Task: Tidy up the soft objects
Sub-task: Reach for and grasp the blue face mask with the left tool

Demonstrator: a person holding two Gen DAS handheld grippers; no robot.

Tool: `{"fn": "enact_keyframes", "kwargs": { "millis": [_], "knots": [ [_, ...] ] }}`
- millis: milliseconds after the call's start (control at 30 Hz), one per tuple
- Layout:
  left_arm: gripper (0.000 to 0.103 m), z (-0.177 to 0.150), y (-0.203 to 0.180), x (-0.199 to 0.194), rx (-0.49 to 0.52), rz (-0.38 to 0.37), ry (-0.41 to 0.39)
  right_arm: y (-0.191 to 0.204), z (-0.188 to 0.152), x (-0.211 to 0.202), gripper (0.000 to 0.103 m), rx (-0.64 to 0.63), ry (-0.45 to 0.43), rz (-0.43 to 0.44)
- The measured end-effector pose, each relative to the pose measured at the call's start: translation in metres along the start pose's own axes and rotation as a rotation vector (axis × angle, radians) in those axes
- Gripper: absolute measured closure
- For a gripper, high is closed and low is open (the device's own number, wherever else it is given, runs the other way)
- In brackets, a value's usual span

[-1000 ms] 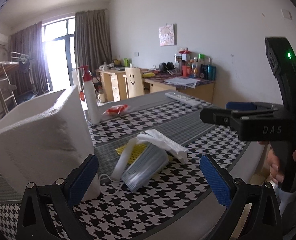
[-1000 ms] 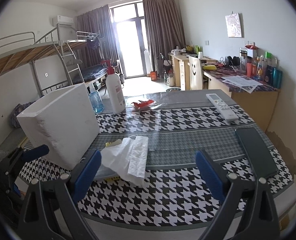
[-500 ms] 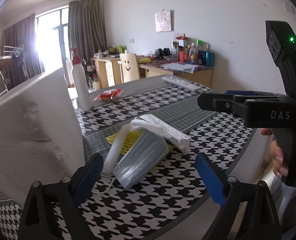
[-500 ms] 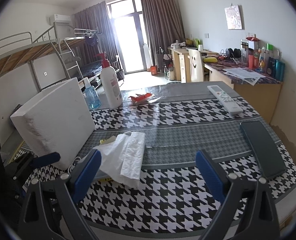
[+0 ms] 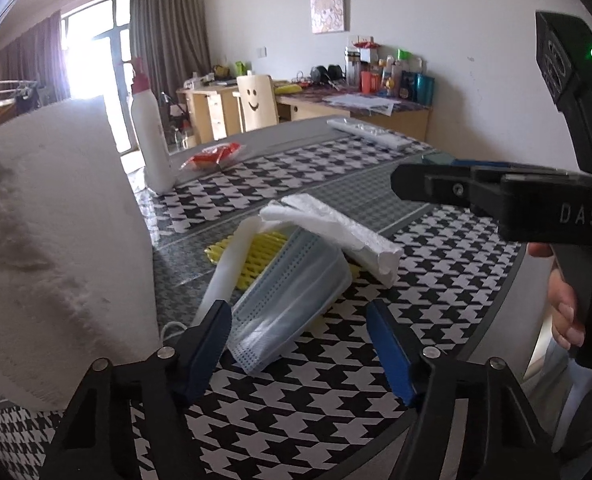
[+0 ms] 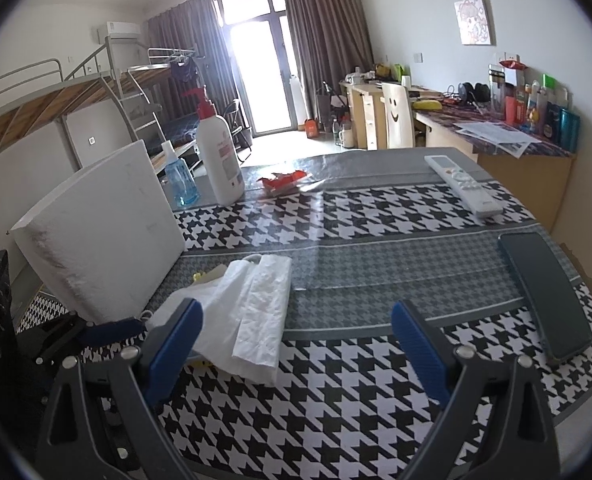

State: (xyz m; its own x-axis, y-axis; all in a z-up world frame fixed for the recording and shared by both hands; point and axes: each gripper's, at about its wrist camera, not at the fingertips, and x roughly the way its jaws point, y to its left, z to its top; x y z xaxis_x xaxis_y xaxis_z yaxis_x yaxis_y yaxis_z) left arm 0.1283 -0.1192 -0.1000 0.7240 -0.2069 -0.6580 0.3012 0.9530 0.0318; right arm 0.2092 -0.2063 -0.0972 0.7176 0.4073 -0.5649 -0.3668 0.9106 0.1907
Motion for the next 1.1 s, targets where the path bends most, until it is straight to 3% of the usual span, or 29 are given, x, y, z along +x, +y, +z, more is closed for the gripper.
{"fn": "enact_keyframes", "kwargs": {
  "millis": [133, 533, 900, 1100],
  "knots": [
    [0.046, -0.001, 0.004, 0.009, -0.012, -0.011, 0.035, -0.001, 0.002, 0.004, 0.006, 0.003, 0.005, 0.003],
    [0.067, -0.005, 0.013, 0.023, -0.026, -0.001, 0.093, 0.002, 0.002, 0.02, 0.006, 0.002, 0.035, 0.023],
    [0.087, -0.007, 0.014, 0.025, -0.019, -0.038, 0.11, 0.015, 0.002, 0.045, 0.006, -0.029, 0.104, 0.06],
    [0.09, -0.008, 0.015, 0.022, -0.022, -0.054, 0.102, 0.02, 0.002, 0.054, 0.006, -0.034, 0.135, 0.089]
  ]
}}
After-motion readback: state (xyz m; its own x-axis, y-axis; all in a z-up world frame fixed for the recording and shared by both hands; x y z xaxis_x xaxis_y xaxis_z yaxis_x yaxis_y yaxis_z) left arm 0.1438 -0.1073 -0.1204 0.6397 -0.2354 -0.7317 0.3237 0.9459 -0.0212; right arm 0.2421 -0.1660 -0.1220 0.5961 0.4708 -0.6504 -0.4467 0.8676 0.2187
